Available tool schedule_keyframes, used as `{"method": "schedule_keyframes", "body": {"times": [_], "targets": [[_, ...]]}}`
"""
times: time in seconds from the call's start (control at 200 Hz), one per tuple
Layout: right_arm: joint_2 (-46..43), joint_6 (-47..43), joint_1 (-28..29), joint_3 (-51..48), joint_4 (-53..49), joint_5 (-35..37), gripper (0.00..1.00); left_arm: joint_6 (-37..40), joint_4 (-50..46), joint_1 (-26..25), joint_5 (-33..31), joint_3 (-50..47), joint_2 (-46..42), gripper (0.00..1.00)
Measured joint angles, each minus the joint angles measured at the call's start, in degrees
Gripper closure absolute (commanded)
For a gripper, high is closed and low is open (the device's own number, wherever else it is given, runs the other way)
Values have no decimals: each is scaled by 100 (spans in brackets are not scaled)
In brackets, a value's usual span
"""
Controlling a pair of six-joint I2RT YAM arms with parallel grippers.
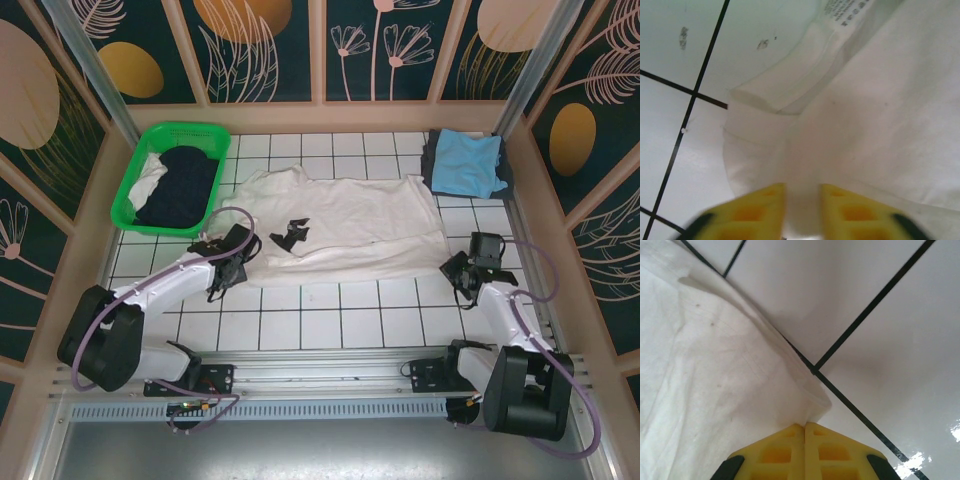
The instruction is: Fold and stack the t-shirts
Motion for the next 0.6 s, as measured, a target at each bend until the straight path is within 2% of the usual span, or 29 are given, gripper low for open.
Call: {"method": "schedule_keyframes", "body": {"times": [0.05, 0.14, 0.245, 0.415, 0.6], "targets": [[-90, -57, -4, 76, -26, -42, 68, -11, -26, 0, 0, 2, -2, 47], [-142, -227, -20, 356, -26, -249, 52, 26, -120, 15, -2, 35, -15, 42], [28, -444, -26, 754, 46, -474, 44, 142, -238, 15, 0, 275, -39, 40], [1174, -857, -13, 1362, 354, -769, 43, 525, -122, 13, 212, 990, 72, 39], [2680, -1261, 291, 2065, 417, -592, 48, 831, 343, -94, 654, 1464, 673, 38]]}}
